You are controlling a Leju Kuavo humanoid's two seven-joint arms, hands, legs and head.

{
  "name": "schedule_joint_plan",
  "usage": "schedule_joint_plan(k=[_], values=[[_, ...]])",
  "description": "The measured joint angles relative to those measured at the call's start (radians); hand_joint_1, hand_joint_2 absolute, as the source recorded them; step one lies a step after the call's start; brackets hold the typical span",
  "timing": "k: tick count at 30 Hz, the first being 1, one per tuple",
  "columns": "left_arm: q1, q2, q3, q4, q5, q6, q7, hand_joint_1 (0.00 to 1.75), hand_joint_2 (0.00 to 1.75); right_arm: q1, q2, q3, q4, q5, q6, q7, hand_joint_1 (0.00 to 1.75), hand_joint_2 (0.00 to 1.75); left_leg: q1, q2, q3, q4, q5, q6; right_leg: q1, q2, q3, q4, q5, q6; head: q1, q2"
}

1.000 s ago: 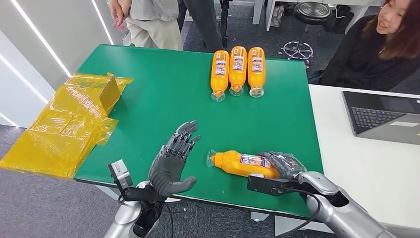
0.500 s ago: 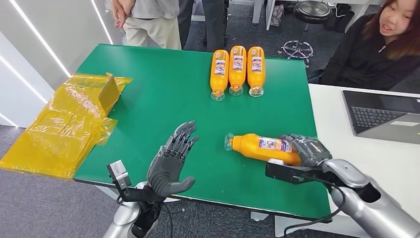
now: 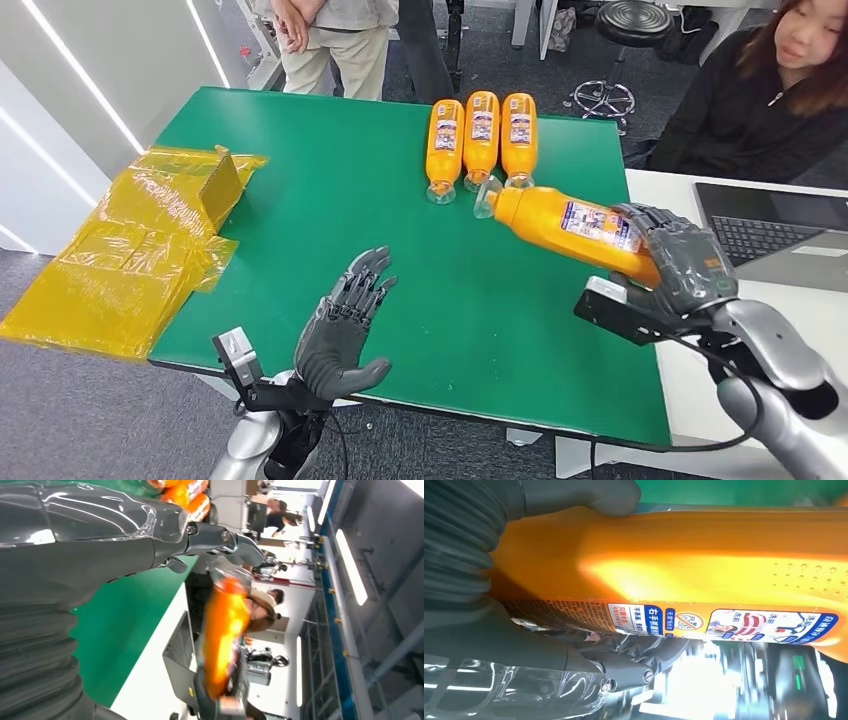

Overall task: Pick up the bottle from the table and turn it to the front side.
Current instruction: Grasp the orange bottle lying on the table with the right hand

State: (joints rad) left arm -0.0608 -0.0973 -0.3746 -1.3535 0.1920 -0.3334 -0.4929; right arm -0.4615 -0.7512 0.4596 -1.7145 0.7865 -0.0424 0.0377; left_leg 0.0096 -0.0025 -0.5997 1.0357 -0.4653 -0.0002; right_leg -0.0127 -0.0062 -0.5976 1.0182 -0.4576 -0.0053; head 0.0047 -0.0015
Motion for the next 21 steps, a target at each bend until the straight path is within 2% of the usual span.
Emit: schedule_joint_plan(k=[4,9,16,21], values=[[0.007,-0.002,-0.001,0.0,0.006,0.02,0.0,0.0,1.75,0.173,0.041,-0.074,-0.082,0.123,-0.164,-0.041,1.75,1.75,0.0,-0.002,-0.001,-0.001,0.0,0.0,0.0,-0.002,0.0,0.0,-0.001,0.001,0.0,0.0],[0.018,-0.005,-0.003,0.0,0.025,0.058,0.007,0.0,1.75,0.347,0.13,-0.102,-0.146,0.223,-0.35,-0.098,1.75,1.75,0.0,-0.002,0.0,-0.001,-0.001,0.0,0.0,-0.002,0.0,0.0,-0.002,0.0,0.0,0.0],[0.031,-0.012,-0.025,-0.011,0.089,0.046,0.04,0.0,1.75,0.45,0.229,-0.059,-0.156,0.218,-0.455,-0.138,1.75,1.75,0.0,-0.002,0.0,-0.001,-0.001,0.0,0.0,-0.002,0.0,0.0,-0.002,0.001,0.0,0.0],[0.041,-0.008,-0.057,-0.048,0.11,0.033,0.05,0.0,1.75,0.508,0.292,-0.014,-0.155,0.234,-0.489,-0.152,1.75,1.75,0.0,-0.001,0.0,-0.001,-0.001,0.0,0.0,-0.002,0.0,0.0,-0.002,0.001,0.0,0.0]])
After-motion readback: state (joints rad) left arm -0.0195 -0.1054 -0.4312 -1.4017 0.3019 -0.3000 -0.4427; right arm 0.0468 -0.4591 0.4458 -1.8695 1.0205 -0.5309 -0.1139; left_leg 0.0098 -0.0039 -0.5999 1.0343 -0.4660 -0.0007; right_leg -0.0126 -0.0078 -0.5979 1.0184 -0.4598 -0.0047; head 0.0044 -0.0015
